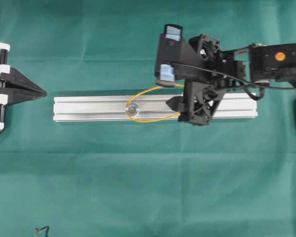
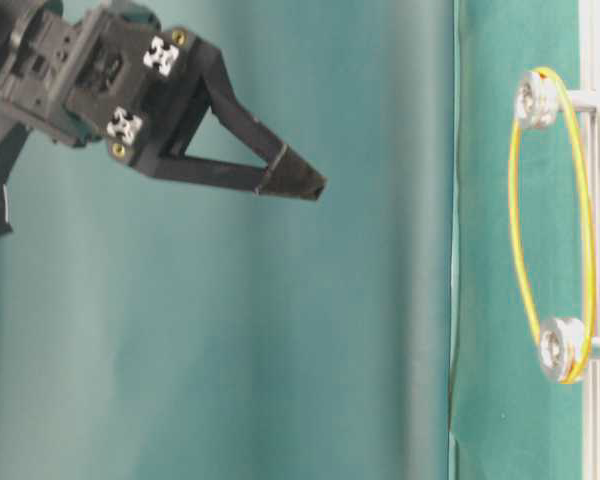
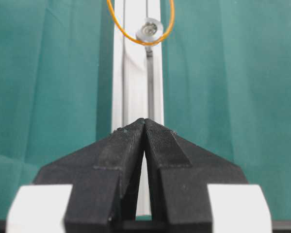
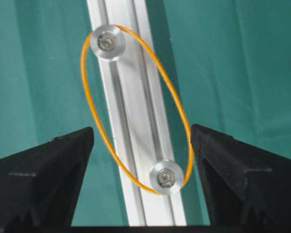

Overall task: Hook the rubber onto the shaft.
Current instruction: 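Open the right gripper and lift it away from the rail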

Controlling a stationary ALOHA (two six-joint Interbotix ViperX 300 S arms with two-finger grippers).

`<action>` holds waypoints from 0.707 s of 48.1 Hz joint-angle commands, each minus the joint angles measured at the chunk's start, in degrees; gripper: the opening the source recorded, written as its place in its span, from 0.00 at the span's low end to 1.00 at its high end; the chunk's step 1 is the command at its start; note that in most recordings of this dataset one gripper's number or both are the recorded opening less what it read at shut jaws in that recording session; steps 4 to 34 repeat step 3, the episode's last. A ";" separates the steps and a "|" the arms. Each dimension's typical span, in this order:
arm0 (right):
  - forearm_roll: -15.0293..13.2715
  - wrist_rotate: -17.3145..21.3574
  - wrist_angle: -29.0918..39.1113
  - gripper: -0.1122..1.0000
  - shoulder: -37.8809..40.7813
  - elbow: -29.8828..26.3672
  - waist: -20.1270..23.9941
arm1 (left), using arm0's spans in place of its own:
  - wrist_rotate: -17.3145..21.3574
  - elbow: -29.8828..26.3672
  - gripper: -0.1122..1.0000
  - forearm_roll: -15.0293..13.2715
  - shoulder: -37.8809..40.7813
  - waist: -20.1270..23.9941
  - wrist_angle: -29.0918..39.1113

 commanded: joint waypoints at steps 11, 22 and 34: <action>-0.18 0.09 -2.64 0.83 -3.87 1.76 -0.18 | -0.09 -1.76 0.10 0.09 0.18 0.09 -0.18; -0.18 0.09 -2.64 0.83 -3.87 1.76 -0.18 | -0.09 -1.76 0.10 0.09 0.18 0.09 -0.18; -0.18 0.09 -2.64 0.83 -3.87 1.76 -0.18 | -0.09 -1.76 0.10 0.09 0.18 0.09 -0.18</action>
